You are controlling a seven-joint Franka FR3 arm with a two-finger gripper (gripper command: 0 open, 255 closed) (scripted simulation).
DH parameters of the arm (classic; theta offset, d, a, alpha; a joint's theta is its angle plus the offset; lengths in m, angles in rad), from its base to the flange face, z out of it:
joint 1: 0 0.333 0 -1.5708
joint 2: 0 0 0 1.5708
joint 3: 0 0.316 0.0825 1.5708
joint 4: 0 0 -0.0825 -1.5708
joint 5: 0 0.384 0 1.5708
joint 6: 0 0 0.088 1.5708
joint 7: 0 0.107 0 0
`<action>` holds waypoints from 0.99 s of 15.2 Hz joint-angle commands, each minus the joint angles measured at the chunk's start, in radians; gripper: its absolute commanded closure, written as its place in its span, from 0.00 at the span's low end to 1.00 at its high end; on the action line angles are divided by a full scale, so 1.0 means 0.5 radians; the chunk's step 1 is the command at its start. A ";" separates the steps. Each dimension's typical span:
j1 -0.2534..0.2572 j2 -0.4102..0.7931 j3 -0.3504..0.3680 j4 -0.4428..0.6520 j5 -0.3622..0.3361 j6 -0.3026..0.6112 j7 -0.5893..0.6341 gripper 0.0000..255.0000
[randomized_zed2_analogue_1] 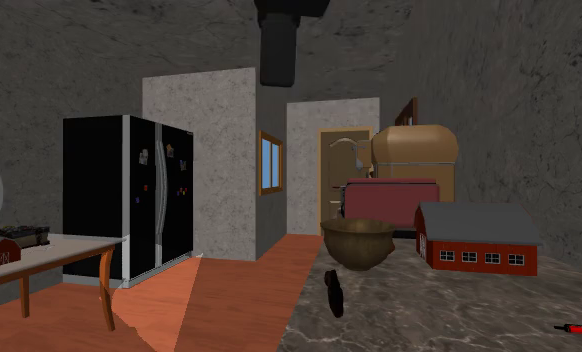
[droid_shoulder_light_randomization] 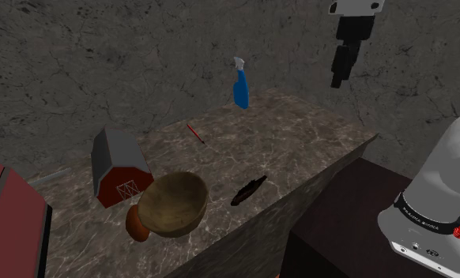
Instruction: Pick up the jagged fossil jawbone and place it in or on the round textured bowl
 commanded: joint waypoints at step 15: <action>0.478 0.636 0.256 -0.017 0.009 0.741 -0.624 0.00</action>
